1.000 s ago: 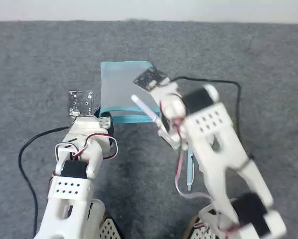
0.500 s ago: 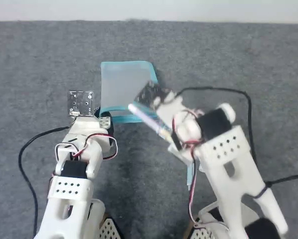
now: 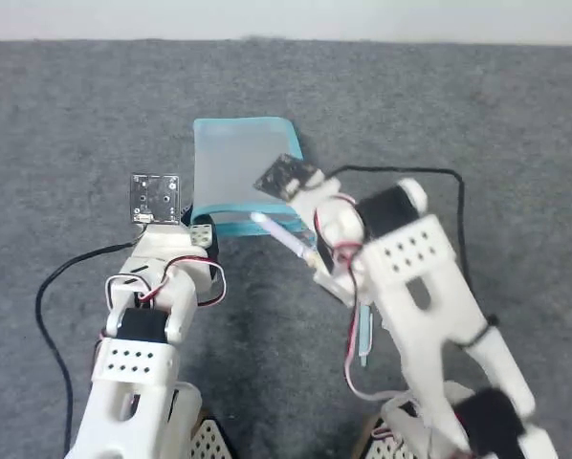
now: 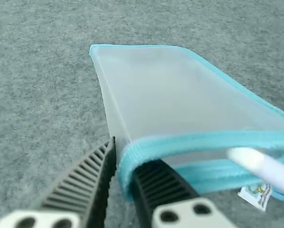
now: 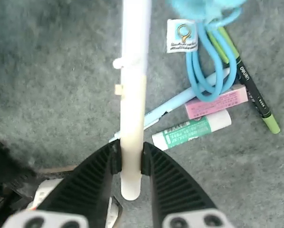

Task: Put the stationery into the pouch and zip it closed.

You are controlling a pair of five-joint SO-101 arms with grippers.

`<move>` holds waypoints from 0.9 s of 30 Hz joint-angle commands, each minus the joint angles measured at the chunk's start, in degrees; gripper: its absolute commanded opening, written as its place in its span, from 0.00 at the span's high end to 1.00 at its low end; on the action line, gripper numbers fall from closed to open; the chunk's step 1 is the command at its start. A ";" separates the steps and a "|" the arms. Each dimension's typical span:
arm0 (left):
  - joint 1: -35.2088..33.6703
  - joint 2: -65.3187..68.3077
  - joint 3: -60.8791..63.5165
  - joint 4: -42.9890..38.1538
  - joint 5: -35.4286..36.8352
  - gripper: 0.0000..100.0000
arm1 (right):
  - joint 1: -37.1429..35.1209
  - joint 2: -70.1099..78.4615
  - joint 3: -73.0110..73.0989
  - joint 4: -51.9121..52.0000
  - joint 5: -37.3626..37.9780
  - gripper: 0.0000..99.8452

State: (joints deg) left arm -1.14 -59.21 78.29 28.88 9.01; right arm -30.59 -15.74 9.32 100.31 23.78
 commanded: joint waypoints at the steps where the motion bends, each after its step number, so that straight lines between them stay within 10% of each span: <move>1: 0.62 -0.26 -1.45 -0.79 -0.62 0.99 | 0.66 7.69 -8.09 2.24 -2.81 0.99; 16: 7.56 -0.26 -1.27 -0.79 -3.52 0.99 | 0.66 25.36 -36.84 2.24 -20.48 0.99; 27: 6.24 0.09 -1.19 -2.02 -3.16 0.99 | 0.13 21.58 -37.98 2.33 -15.74 0.79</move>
State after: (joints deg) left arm 5.71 -59.21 78.29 28.88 6.20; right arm -30.77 10.73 -25.49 100.40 5.58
